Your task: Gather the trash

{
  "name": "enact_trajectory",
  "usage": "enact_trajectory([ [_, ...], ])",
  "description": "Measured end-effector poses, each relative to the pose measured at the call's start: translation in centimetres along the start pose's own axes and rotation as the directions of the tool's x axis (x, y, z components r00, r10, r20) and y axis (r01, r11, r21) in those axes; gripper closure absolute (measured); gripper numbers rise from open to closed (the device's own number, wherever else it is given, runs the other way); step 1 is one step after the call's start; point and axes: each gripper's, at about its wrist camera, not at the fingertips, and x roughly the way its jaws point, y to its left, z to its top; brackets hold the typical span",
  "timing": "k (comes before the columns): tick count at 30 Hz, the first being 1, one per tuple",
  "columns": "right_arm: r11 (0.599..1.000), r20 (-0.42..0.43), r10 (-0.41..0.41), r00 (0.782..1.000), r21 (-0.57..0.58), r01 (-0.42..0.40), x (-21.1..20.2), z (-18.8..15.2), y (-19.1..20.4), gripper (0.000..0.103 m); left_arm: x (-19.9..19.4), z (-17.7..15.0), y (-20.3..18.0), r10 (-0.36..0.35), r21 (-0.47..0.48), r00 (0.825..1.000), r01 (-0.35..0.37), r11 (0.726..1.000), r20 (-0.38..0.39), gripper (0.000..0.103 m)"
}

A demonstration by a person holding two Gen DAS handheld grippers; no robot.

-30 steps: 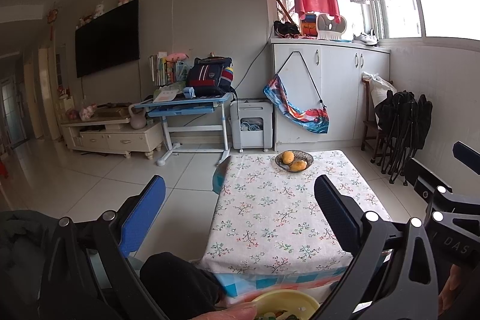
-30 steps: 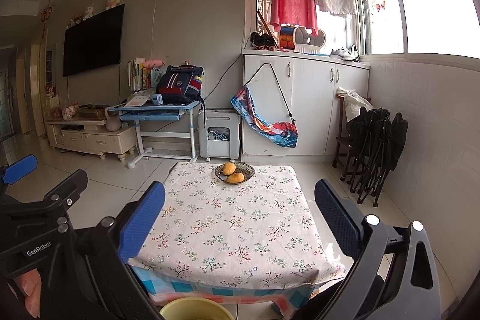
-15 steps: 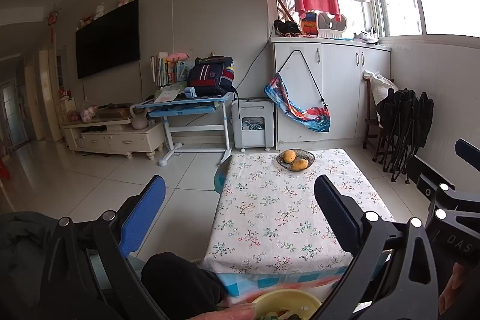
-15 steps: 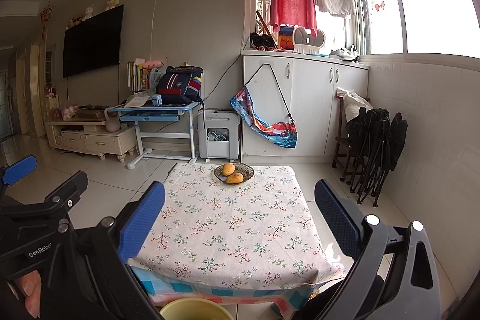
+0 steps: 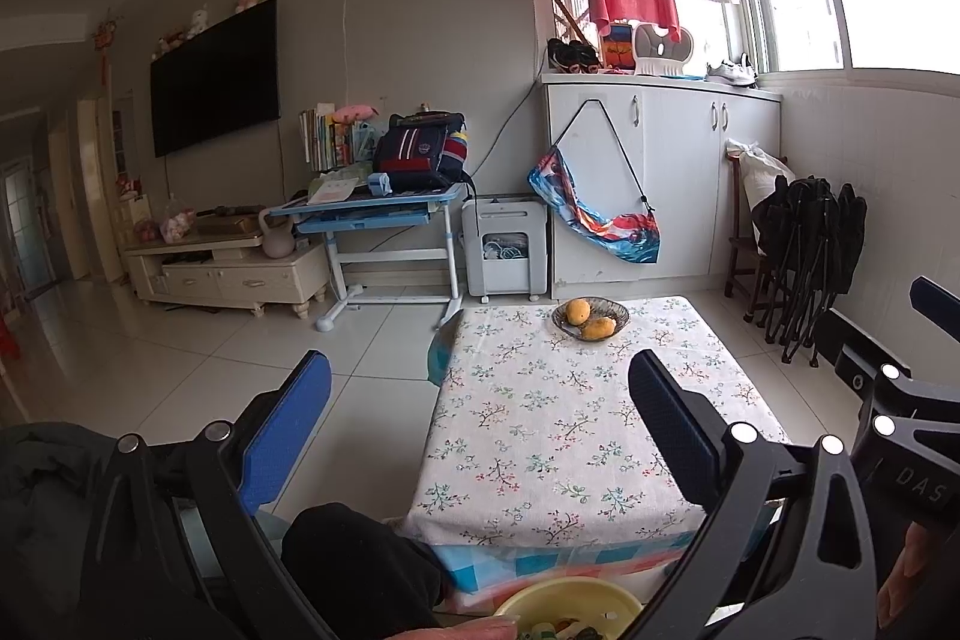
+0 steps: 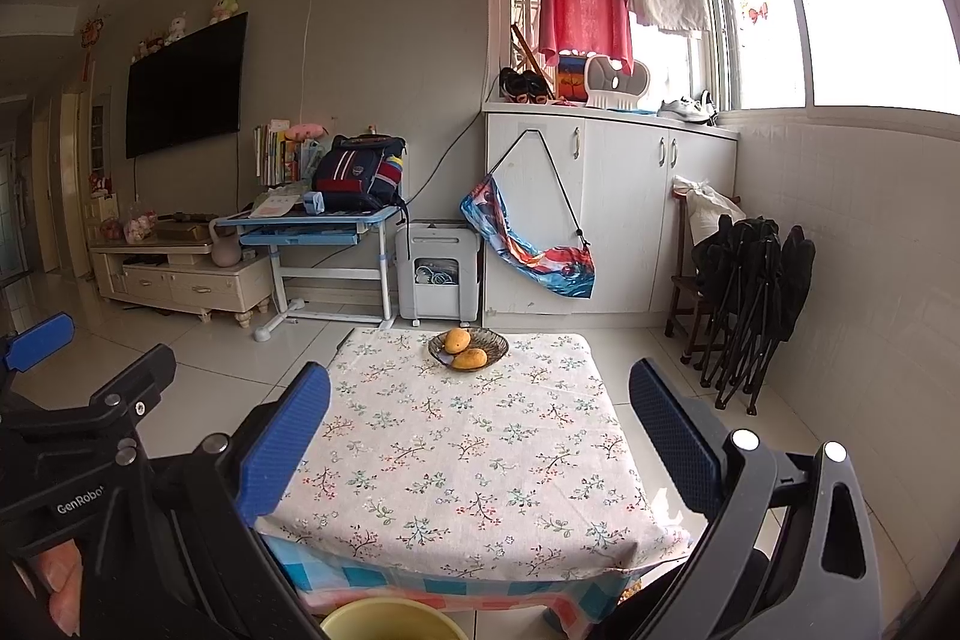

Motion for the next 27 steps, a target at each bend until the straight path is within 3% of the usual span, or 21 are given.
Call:
enact_trajectory([
  [27,1.0,0.016,-0.011,1.0,0.006,0.011,-0.21,-0.08,-0.23,0.007,0.06,0.0,0.15,0.0,0.0,1.0,0.0,1.0,0.002,0.007],
])
